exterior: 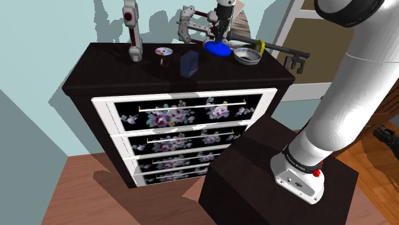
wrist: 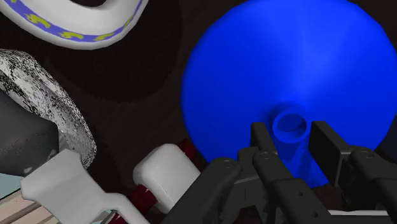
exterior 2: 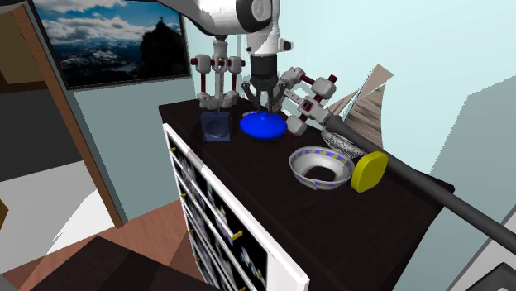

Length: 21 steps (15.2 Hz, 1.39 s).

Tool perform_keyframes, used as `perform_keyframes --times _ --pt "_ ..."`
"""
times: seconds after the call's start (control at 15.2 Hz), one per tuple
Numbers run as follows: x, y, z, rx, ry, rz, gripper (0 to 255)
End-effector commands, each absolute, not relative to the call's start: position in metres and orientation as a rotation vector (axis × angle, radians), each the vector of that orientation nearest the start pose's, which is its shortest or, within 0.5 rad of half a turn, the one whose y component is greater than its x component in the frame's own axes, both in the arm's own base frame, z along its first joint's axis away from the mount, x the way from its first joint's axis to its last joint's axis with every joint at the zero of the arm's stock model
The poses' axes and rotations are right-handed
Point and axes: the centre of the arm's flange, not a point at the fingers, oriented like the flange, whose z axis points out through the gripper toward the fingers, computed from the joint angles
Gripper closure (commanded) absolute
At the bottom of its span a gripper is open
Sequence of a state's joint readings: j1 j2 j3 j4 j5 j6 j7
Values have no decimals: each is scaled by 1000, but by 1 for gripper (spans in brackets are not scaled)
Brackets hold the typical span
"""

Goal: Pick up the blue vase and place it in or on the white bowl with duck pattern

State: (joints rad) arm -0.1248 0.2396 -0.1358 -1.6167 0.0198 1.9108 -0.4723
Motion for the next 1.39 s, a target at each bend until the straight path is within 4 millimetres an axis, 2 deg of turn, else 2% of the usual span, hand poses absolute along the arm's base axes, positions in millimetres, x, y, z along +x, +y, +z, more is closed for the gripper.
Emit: perform_keyframes --times 0.0,0.53,1.32 --pt "620 -156 501 -3156 -333 -76 255" --pt "620 -156 543 -3156 -333 -76 255" --pt "557 -298 576 -3156 -333 -76 255"
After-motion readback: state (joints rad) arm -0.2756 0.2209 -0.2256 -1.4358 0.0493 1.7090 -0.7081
